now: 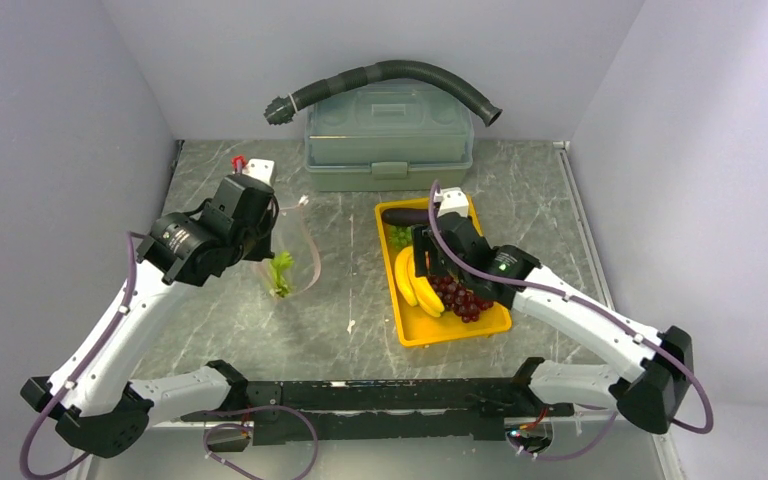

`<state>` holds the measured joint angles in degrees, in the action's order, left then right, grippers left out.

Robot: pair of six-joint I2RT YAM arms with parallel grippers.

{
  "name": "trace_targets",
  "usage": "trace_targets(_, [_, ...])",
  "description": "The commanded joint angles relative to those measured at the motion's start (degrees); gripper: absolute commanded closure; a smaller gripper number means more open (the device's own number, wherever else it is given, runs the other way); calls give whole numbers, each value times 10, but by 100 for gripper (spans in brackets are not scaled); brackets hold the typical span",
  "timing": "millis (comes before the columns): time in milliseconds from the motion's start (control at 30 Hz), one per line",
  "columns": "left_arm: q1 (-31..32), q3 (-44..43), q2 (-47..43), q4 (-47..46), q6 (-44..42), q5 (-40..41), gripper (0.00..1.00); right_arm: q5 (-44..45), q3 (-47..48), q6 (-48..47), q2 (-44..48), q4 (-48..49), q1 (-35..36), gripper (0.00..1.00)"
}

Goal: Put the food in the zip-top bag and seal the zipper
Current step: Pick up the fake fruit from the bin.

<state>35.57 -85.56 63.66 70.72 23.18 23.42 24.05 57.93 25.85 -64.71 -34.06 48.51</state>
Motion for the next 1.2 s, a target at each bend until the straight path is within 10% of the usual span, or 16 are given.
trace_targets(0, [1,13,-7,-49,-7,-7,100,-44,-10,-8,-21,57,-32,27])
trace_targets(1167, [0,197,-120,-273,-71,-97,100,-3,-31,208,-213,74,-201,15])
